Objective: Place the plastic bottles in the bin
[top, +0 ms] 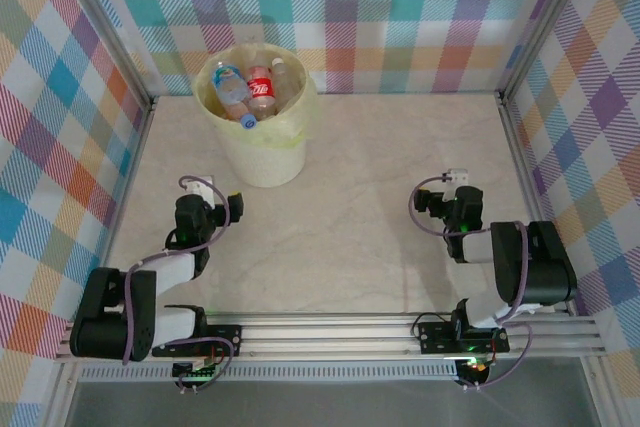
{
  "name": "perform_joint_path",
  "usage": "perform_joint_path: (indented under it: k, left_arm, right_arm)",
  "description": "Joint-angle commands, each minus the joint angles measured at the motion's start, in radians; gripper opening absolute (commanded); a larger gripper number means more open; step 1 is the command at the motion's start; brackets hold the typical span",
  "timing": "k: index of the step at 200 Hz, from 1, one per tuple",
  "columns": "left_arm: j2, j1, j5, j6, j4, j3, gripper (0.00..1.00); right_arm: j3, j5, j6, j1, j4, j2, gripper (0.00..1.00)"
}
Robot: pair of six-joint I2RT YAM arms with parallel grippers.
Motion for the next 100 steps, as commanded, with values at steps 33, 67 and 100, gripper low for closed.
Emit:
perform_joint_path:
  k: [33,67,100]
  left_arm:
    - [0.208,-0.001,0.083,0.026,0.307,0.018,1.0]
    - [0.297,0.03,0.063,-0.019,0.122,0.164,1.0]
    - [0.294,0.024,0.057,-0.015,0.115,0.163,1.0]
  right_arm:
    - [0.074,0.062,0.03,0.004,0.017,0.007,1.0]
    - [0.078,0.038,0.018,0.004,0.007,0.005,1.0]
    - [0.085,0.014,0.011,0.005,-0.004,0.006,1.0]
